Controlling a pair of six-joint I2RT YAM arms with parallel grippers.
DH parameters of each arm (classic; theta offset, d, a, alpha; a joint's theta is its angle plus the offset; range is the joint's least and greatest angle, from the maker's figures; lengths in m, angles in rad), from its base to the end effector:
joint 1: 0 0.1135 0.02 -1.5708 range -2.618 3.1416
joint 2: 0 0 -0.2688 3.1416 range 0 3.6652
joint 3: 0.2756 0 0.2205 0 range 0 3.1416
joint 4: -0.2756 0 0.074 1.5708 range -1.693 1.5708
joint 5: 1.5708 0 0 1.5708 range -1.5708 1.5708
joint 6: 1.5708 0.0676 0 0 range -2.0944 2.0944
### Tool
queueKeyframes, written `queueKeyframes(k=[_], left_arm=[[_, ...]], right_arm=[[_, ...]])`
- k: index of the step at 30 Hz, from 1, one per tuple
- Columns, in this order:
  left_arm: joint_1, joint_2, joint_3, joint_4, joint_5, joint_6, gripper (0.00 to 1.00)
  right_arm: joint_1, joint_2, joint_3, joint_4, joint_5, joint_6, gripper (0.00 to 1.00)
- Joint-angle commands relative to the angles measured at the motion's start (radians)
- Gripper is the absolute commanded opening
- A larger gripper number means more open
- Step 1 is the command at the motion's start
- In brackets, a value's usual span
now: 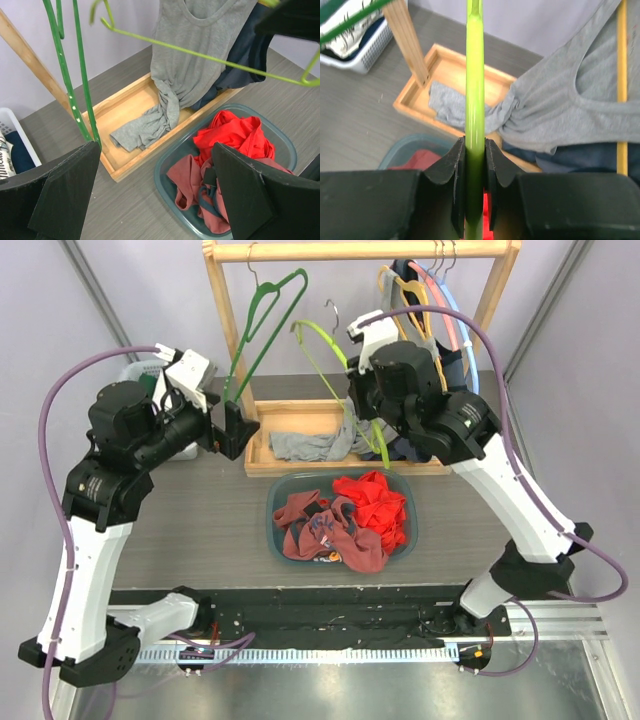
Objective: Remove the tank top from the hanger
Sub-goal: Place the hanger at the clothesline.
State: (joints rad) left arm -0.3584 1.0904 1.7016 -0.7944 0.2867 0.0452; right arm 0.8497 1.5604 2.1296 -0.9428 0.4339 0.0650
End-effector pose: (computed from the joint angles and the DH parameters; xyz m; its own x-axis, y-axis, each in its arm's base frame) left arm 0.1540 -0.0781 0.4975 -0.1435 0.1000 -0.9846 0.6040 0.7970 -0.0070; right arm 0.2125 0.1987 0.4978 -0.2679 -0.2155 -0.9390 -0.4065 0.9089 -0.0926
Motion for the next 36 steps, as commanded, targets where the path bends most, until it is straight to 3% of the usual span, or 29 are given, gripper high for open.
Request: queueKeyframes(k=[1,16,36], left_arm=[[0.004,-0.061,-0.023,0.018,-0.003,-0.004,1.0],[0.006,-0.073,-0.049,-0.017,-0.004,-0.016,1.0],[0.006,-0.069,-0.074,-0.029,-0.003,-0.039,1.0]], right_arm=[[0.005,0.039,0.143,0.142,0.104,-0.024,0.01],[0.003,0.224,0.358,0.183,0.207,-0.093,0.01],[0.005,0.335,0.418,0.326,0.238,-0.182,0.01]])
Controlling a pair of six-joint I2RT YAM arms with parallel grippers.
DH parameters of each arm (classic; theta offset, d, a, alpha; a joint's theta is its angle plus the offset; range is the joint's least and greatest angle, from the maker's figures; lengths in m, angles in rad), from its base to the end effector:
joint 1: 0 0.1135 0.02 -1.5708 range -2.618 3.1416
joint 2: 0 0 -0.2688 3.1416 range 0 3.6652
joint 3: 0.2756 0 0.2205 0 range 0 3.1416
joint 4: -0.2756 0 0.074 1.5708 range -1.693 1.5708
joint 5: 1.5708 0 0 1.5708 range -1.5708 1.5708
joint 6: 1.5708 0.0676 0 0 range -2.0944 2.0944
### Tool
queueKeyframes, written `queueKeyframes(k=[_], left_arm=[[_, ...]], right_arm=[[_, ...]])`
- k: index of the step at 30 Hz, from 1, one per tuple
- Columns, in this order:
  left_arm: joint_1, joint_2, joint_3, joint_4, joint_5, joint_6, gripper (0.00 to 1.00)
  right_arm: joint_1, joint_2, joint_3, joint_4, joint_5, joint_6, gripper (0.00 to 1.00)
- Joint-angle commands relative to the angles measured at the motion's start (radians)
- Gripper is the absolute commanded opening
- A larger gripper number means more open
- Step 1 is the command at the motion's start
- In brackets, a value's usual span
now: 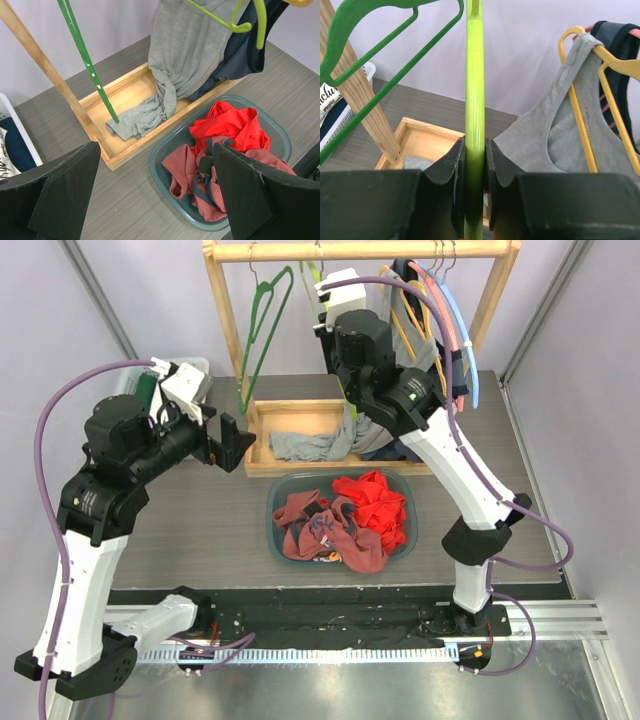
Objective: Remove the tank top from the hanger
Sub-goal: Place the hanger at the clothesline.
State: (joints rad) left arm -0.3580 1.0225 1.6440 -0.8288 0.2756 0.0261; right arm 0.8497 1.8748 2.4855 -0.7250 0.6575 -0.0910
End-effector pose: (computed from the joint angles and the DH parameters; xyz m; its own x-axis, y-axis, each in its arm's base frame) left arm 0.1373 -0.0710 0.4866 -0.1774 0.0932 -0.9797 0.5914 0.8058 -0.0304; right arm 0.2730 0.2480 0.5263 -0.0574 -0.1742 -0.9830 -0.1997 0.9668 -0.1597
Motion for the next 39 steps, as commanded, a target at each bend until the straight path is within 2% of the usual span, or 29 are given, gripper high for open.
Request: queueKeyframes(k=[1,21,39], left_arm=[[0.005,-0.005,-0.026,0.01,0.01,-0.022,1.0],[0.005,-0.081,-0.07,-0.003,0.022,-0.003,1.0],[0.005,-0.104,-0.089,0.003,0.02,0.001,1.0]], right_arm=[[0.005,0.033,0.067,0.111,0.013,-0.033,0.01],[-0.004,0.182,0.148,0.315,0.011,-0.151,0.01],[-0.011,0.237,0.135,0.319,-0.113,-0.046,0.01]])
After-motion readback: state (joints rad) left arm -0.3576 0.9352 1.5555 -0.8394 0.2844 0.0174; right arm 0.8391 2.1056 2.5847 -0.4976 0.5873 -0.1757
